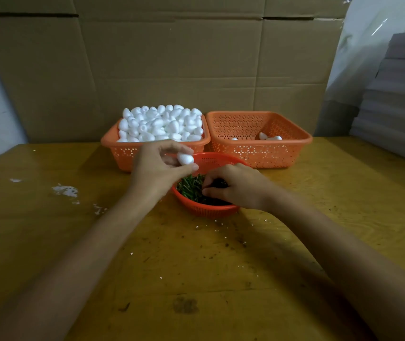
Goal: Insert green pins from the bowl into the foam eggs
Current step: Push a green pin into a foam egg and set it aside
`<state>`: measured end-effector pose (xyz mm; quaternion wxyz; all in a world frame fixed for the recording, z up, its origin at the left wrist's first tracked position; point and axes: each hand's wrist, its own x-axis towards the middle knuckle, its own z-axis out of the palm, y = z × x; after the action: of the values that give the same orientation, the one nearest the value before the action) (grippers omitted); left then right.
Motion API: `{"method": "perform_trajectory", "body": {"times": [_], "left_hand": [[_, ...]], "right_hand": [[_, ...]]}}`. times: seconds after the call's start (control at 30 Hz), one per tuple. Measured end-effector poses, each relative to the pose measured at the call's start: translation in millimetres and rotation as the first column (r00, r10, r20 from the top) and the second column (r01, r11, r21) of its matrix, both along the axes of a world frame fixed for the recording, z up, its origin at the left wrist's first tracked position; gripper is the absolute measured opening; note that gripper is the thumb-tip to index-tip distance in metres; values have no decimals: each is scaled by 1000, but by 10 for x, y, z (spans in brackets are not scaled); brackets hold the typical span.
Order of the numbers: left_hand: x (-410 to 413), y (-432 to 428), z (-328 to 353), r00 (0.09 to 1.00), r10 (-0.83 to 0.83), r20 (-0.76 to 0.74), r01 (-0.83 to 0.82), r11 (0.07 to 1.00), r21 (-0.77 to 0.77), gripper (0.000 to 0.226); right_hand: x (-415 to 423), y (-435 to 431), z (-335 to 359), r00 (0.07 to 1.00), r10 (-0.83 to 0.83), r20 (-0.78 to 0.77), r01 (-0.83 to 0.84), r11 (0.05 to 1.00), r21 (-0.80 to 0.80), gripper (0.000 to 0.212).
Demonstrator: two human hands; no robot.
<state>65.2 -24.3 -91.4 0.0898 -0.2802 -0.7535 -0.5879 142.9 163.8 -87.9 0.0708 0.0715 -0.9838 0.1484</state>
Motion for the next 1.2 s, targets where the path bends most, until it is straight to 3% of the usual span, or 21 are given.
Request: {"method": "perform_trajectory", "body": {"times": [0.2,0.4,0.6,0.93,1.2], "left_hand": [[17,-35,-35,997,-38,67,30,993,117,10],[123,-7,-24,982,-168,89,143,960,239,40],[171,31,-27,956,-272,106,220,910,352,28],[179,-4,-42,897,-421,132,318,824,468,32],[194,-6,-20,886,-435,158,307,807,504,28]], "right_hand": [[24,-2,-14,997,44,-59,-47,998,-48,12],[30,1,-20,996,62,-60,-66,996,-65,10],[35,9,-35,996,61,-64,-65,995,-69,10],[24,11,-45,996,61,-66,-65,996,-56,9],[28,8,-46,996,59,-66,-63,996,-55,10]]}}
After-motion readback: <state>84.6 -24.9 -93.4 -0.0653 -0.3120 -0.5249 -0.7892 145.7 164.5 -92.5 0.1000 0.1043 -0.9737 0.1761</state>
